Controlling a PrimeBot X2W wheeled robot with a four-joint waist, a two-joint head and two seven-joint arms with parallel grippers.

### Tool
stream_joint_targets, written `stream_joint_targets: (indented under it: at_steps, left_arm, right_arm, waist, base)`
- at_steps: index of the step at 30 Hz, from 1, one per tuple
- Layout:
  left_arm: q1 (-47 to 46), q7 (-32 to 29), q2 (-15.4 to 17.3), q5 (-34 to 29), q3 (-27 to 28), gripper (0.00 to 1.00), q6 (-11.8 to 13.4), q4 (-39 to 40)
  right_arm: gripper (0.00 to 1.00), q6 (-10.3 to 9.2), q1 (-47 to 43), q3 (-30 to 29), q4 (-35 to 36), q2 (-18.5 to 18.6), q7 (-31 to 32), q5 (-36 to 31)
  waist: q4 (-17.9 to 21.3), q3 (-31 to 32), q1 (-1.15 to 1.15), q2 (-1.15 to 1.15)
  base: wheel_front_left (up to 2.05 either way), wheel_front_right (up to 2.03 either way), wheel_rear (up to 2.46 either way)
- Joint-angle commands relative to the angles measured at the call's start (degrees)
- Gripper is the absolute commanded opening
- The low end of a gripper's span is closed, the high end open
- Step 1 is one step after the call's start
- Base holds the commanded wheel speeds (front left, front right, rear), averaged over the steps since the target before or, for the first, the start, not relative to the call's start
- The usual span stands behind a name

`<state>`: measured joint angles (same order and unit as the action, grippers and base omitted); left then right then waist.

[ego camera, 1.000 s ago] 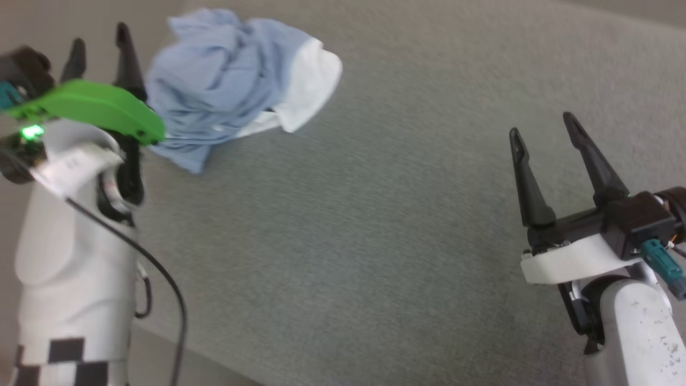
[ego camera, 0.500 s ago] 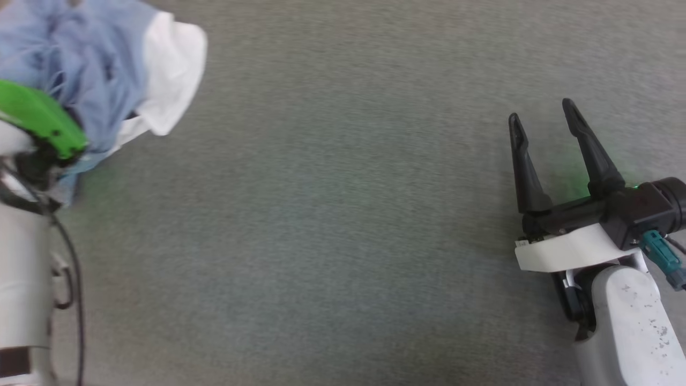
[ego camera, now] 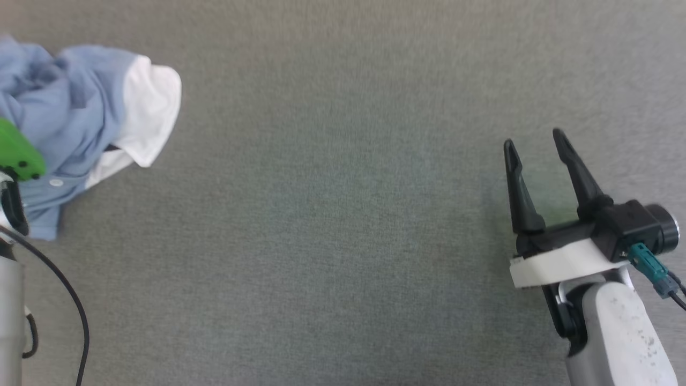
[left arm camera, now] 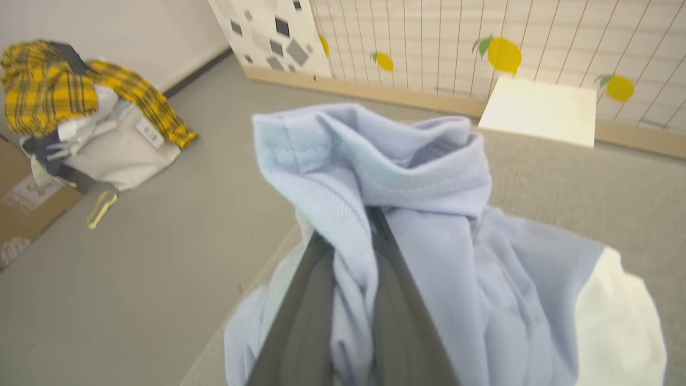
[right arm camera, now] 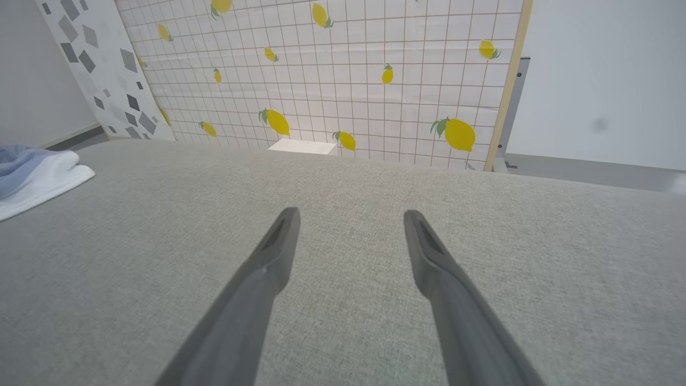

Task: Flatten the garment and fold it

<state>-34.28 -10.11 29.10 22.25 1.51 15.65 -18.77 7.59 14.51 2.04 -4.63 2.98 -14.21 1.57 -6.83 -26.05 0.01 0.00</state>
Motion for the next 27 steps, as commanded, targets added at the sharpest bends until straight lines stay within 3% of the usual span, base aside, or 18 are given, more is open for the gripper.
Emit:
stream_joint_targets:
  at_steps: [1,7,13,27]
  left_arm:
    - [-0.3,3.8,0.9,-1.3,0.0,0.0,-0.4,0.9]
    - [-4.1,16.0,1.9,-4.7,-2.5,0.0,-3.6,3.6]
    - [-9.1,18.9,0.9,-6.2,-6.8,0.0,-6.7,5.7]
    - [-16.1,15.6,-11.5,-3.3,-17.6,0.0,-10.6,8.3]
  right_arm:
    - [1.0,-0.1,-1.0,-0.2,-0.4,-0.1,-0.5,0.9]
    - [1.0,-0.1,-4.6,-1.3,-1.4,-0.1,-0.7,2.6]
    - [1.0,-0.1,-6.9,-1.6,-2.2,-0.1,-0.7,3.9]
    - [1.0,-0.1,-10.5,-1.7,-1.9,-0.1,-0.1,4.4]
  waist:
    - [0.3,8.0,-0.01,0.0]
    - [2.0,14.9,-0.01,0.0]
    - [6.2,19.9,-0.01,0.0]
    - [17.6,23.5,-0.01,0.0]
  base:
    - [0.0,0.0,0.0]
    - [0.0,0.0,0.0]
    - [0.0,0.0,0.0]
    - [0.0,0.0,0.0]
